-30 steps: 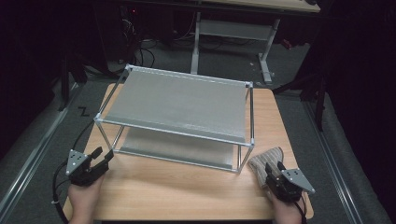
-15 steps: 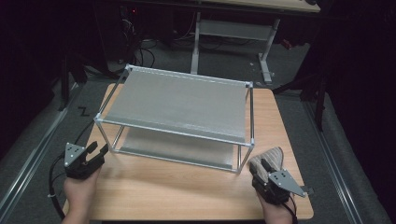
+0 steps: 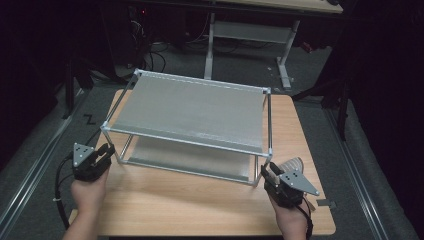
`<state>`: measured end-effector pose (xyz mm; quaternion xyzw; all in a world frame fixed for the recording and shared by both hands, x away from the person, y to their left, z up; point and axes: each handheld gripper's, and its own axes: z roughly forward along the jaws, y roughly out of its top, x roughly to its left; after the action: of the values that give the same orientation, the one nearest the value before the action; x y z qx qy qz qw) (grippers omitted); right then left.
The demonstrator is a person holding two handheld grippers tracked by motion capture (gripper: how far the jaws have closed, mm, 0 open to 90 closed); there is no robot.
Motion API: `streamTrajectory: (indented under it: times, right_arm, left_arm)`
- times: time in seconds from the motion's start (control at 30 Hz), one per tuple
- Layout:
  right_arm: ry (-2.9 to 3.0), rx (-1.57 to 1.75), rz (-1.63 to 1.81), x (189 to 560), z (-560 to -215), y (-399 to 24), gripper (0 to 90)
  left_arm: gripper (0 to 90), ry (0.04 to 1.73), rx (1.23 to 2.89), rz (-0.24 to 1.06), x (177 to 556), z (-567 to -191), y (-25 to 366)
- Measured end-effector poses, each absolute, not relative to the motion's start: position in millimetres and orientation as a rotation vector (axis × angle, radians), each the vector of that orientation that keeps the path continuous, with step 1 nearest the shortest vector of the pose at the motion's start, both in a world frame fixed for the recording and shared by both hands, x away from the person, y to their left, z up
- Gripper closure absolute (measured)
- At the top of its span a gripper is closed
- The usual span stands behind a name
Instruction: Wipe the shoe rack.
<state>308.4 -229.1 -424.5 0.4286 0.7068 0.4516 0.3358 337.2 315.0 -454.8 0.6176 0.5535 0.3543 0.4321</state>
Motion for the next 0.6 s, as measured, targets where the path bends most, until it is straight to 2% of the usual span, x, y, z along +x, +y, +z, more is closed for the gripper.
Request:
streamTrajectory:
  times: [0.17, 0.6]
  right_arm:
    - [1.845, 1.102, 1.185, 312, -424, -224, 80.1]
    - [1.81, 1.163, 1.194, 315, -424, -243, 81.1]
  left_arm:
    - [78.8, 1.373, 1.53, 0.902, 342, -457, 310]
    - [79.6, 1.324, 1.543, 0.897, 392, -459, 284]
